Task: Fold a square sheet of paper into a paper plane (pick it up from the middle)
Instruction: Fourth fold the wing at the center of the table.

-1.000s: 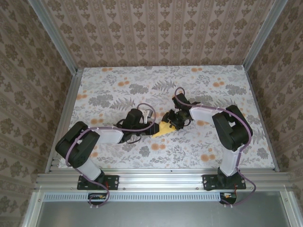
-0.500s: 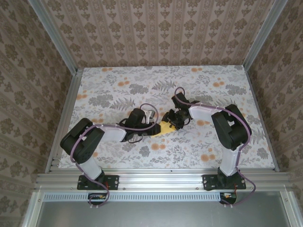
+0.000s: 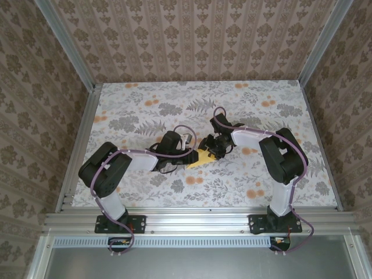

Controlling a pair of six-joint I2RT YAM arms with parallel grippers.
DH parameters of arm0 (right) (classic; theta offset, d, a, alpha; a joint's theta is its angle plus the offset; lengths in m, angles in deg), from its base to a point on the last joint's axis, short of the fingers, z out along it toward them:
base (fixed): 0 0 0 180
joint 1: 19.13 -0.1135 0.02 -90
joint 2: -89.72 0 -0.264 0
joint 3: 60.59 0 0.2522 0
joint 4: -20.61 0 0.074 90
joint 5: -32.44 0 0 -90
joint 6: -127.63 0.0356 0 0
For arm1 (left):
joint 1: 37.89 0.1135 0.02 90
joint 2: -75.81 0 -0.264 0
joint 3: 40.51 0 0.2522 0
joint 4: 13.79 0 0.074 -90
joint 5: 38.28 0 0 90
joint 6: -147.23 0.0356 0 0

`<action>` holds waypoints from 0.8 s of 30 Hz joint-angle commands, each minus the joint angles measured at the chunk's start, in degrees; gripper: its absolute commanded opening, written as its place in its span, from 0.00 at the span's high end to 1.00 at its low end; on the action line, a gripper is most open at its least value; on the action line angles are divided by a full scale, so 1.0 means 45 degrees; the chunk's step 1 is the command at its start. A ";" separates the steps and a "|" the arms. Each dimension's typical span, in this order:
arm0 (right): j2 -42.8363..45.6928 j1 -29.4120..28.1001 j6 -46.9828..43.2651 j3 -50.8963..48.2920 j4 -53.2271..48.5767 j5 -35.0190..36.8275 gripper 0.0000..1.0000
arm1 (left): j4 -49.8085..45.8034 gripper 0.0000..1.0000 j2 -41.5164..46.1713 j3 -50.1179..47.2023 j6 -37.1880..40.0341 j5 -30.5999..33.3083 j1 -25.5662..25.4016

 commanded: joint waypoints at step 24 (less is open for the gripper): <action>-0.2352 0.0073 0.0156 -0.1221 -0.1970 0.2816 0.45 | -0.1477 0.85 -0.0524 0.0616 0.0486 0.1240 -0.0101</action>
